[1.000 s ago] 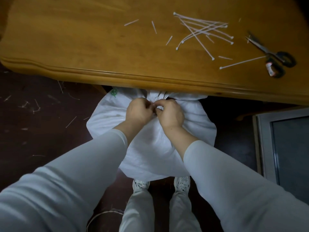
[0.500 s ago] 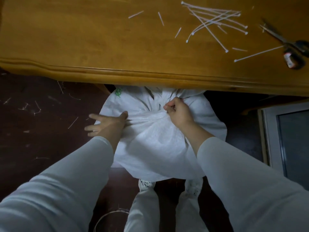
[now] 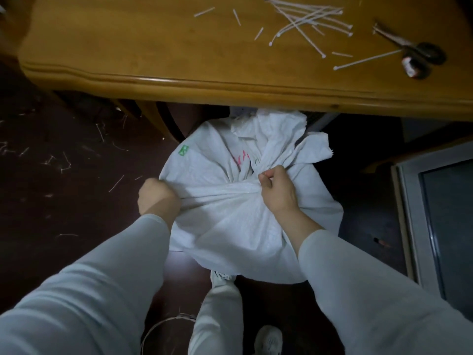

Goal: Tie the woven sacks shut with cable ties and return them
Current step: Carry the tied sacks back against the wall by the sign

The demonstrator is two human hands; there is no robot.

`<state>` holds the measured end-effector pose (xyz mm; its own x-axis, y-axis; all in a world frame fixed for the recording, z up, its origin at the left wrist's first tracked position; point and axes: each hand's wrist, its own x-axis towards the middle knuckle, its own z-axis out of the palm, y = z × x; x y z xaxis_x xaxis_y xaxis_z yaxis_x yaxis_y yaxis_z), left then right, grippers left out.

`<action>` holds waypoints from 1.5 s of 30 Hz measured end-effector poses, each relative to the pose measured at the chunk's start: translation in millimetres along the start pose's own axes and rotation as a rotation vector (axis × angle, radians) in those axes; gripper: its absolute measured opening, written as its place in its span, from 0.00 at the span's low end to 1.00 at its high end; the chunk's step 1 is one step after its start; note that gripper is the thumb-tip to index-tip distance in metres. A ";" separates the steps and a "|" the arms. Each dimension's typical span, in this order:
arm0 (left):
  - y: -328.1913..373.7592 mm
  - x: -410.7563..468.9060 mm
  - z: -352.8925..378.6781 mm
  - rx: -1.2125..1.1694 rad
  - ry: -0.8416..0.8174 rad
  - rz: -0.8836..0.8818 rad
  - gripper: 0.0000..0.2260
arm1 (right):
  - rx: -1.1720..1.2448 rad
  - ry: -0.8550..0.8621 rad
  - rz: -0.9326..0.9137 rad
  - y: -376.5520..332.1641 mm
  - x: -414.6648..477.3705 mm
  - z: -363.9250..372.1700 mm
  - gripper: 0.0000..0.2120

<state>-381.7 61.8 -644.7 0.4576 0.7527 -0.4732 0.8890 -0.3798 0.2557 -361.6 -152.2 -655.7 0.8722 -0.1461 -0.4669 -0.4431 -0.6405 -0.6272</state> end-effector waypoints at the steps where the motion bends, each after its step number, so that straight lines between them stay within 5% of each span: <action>1: -2.0 -10.5 -2.2 0.005 -0.001 0.012 0.15 | 0.023 0.015 0.000 4.6 -9.4 -5.3 0.10; 13: -21.8 -174.3 -46.0 -0.126 0.016 0.268 0.12 | 0.078 0.249 -0.117 52.4 -145.4 -129.6 0.08; 29: 11.0 -365.0 -208.5 -0.142 -0.105 0.898 0.06 | 0.102 0.744 -0.183 -4.5 -362.6 -322.1 0.05; 45: 20.7 -573.6 -481.1 -0.658 0.272 1.181 0.13 | 0.067 1.296 -0.669 -165.2 -594.3 -518.3 0.10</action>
<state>-631.9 -119.1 37.6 0.8445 0.2738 0.4603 -0.2265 -0.5963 0.7702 -699.3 -350.3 48.5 0.4706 -0.4271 0.7721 0.1353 -0.8298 -0.5414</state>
